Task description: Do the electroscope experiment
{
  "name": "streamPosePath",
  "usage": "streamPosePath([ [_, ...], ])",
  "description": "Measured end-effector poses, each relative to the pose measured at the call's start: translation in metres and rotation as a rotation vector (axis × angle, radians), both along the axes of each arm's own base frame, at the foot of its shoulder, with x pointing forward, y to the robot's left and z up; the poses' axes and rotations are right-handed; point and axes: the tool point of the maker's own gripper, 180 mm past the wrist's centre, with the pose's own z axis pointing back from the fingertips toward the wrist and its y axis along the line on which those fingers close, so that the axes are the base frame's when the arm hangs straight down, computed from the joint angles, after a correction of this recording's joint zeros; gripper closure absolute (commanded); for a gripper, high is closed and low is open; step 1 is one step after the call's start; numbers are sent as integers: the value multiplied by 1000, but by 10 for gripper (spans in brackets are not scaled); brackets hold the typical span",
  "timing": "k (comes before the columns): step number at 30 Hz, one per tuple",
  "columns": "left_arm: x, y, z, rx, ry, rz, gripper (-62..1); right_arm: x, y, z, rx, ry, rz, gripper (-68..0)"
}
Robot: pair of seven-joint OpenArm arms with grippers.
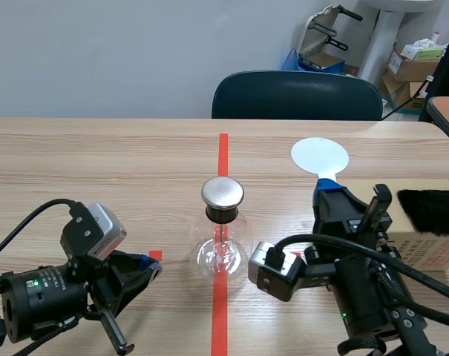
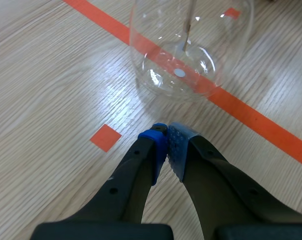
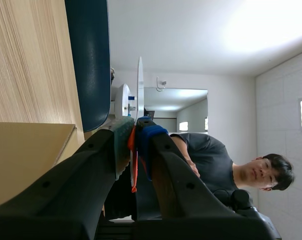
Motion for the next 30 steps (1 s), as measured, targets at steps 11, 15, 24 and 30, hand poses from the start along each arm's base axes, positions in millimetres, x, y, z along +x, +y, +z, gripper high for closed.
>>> streamPosePath([
  [11,-4,-6,-1,-2,8,-21,-14,1,-3,0,1,-1,-15,-11],
  [15,-3,-6,-1,-3,8,-21,-14,1,-5,0,2,-1,-26,-11],
  [24,-3,-6,-1,-3,8,-21,-15,1,-5,0,2,-1,-25,-11],
  [30,-3,-6,-1,-3,8,-21,-14,1,-5,0,2,-1,-25,-11],
])
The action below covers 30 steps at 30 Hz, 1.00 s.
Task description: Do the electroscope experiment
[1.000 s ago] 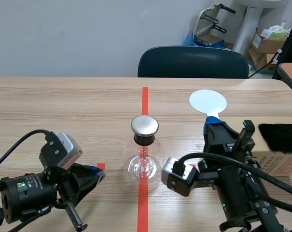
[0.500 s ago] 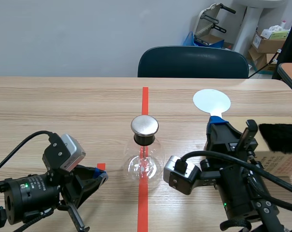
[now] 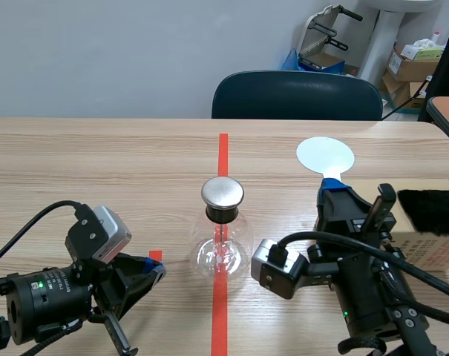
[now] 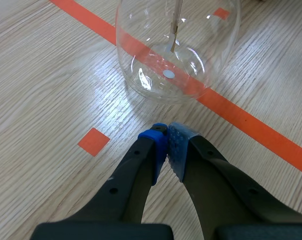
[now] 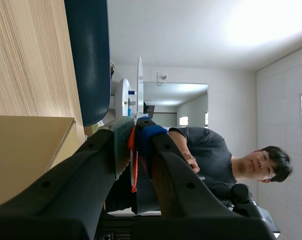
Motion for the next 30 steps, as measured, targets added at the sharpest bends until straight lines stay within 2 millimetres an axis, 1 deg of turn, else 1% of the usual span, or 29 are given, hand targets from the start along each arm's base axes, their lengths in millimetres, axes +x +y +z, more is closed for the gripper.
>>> streamPosePath([
  [30,-1,1,-2,11,10,0,-14,0,-1,0,0,0,-4,-10],
])
